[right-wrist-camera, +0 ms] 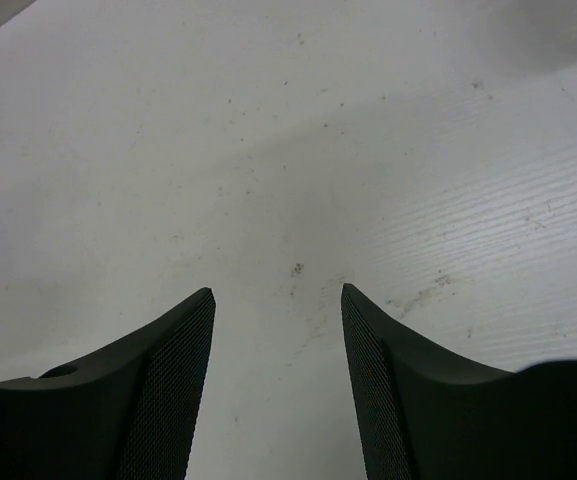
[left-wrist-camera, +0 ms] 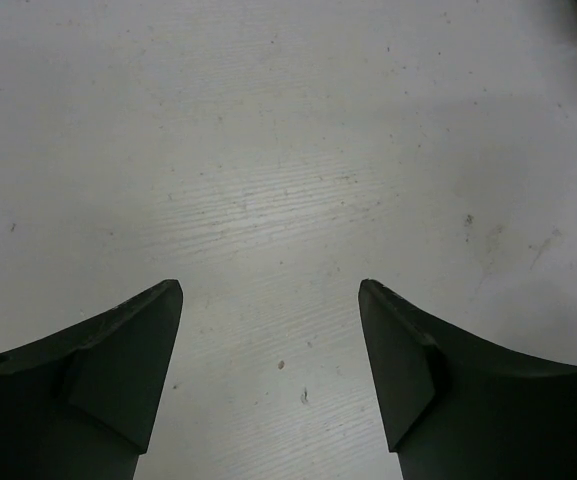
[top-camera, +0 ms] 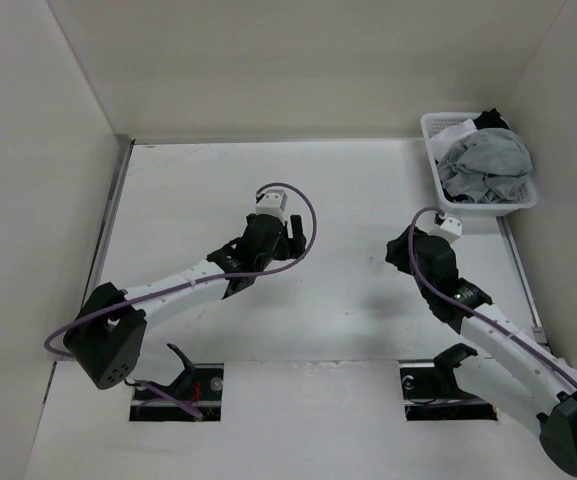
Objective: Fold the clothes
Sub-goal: Grab the tank top from the pile
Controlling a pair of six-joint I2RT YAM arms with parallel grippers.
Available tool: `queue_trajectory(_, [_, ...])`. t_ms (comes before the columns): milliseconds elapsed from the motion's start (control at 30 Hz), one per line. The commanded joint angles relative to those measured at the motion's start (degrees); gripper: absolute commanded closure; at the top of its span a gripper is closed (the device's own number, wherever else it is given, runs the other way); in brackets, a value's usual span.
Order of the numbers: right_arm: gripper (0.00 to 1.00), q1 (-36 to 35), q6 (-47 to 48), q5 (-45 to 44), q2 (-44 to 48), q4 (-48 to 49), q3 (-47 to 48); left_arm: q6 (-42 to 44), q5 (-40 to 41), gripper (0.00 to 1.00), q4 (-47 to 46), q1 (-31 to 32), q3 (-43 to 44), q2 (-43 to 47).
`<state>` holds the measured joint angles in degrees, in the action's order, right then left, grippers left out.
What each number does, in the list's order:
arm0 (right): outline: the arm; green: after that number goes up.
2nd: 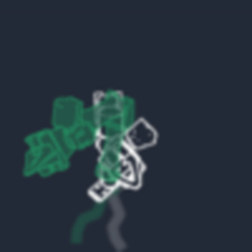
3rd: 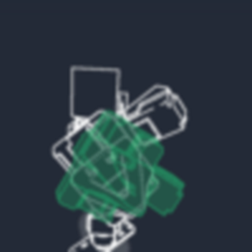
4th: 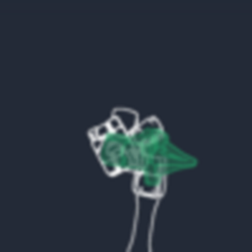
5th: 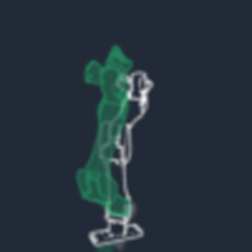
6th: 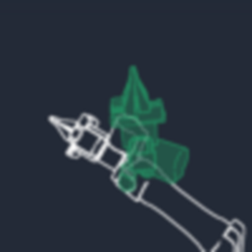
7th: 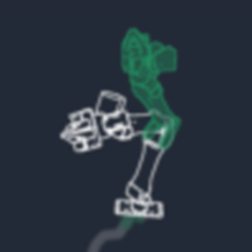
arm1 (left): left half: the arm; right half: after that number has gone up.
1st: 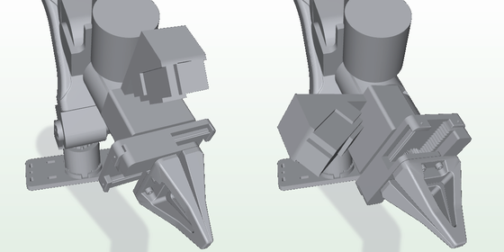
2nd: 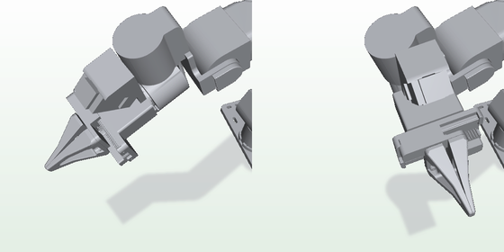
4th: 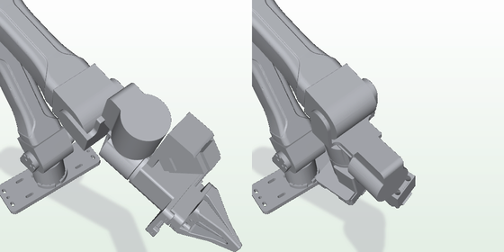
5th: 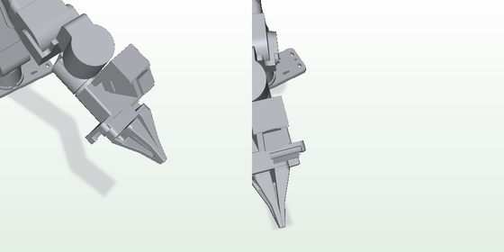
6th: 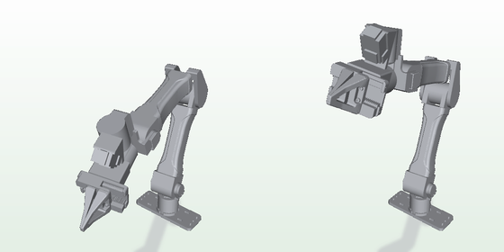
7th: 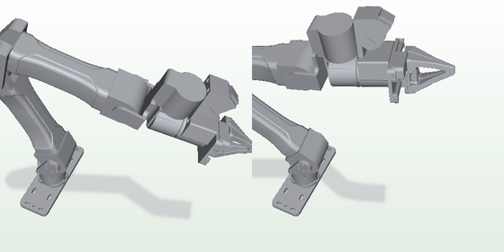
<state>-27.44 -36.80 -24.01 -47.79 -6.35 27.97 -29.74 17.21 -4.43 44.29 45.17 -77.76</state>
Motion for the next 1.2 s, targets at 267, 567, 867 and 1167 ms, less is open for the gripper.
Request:
queue_trajectory(267, [0.97,6.74,3.4,3.44,-3.97,7.31,5.86,0.64,-5.61,0.49,-16.73,1.8,-2.89,-2.31])
queue_trajectory(567, [0.76,30.89,6.04,0.54,-22.32,4.16,31.59,0.21,-6.05,0.76,-26.77,4.88,-5.52,-7.23])
queue_trajectory(867, [0.45,40.32,11.92,4.67,-50.64,-1.47,57.01,-1.81,-7.81,0.47,-31.52,4.09,-8.87,-7.67])
queue_trajectory(1167, [0.46,40.32,12.01,11.35,-56.0,1.95,58.16,-2.78,-9.92,0.47,-31.7,4.0,-7.73,-10.4])
